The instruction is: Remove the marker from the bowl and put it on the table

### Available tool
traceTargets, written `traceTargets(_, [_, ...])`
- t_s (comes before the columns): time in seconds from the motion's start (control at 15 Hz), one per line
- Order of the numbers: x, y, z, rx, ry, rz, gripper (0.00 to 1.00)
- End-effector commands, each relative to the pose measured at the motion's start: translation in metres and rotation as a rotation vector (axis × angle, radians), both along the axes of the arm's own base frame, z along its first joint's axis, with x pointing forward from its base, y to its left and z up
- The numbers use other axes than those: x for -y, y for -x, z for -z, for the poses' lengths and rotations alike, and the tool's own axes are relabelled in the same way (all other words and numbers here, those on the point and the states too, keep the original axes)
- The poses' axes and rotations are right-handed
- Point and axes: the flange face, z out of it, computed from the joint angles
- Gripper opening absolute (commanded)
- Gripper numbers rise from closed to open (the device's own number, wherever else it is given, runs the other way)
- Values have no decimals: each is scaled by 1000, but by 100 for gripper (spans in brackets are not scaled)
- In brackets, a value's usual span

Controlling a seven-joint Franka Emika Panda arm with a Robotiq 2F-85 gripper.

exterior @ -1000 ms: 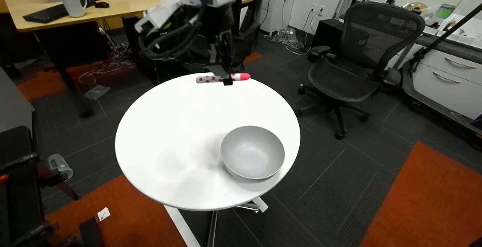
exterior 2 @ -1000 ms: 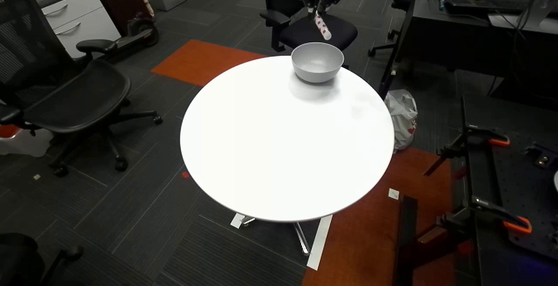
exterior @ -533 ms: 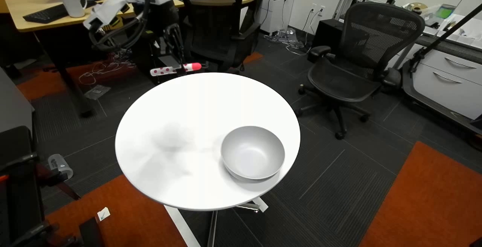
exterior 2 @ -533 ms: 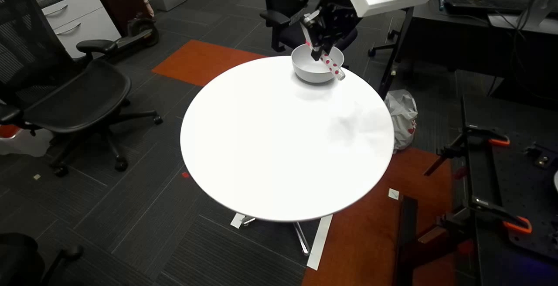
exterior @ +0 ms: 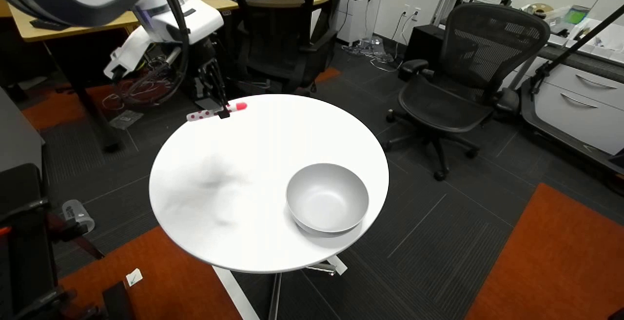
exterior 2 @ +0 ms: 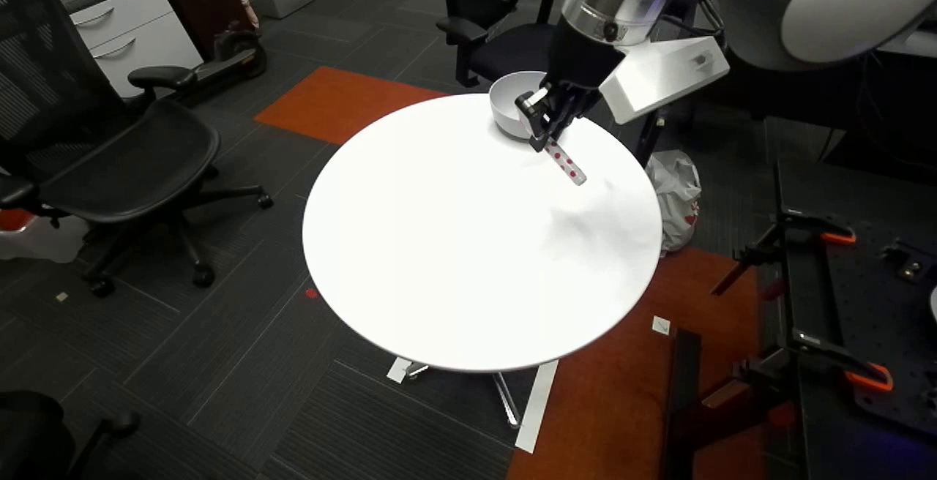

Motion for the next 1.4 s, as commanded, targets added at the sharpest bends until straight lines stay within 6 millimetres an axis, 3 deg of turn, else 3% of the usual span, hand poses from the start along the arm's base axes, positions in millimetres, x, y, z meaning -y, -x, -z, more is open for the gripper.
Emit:
traceTargets(0.0, [-3, 10, 24, -93, -15, 6, 5])
traceTargets(0.2, [-4, 13, 43, -151, -42, 10, 5])
traceTargets(0.93, [2, 6, 105, -116, -37, -16, 5])
traceTargets(1.33, [0, 1, 123, -92, -14, -21, 5])
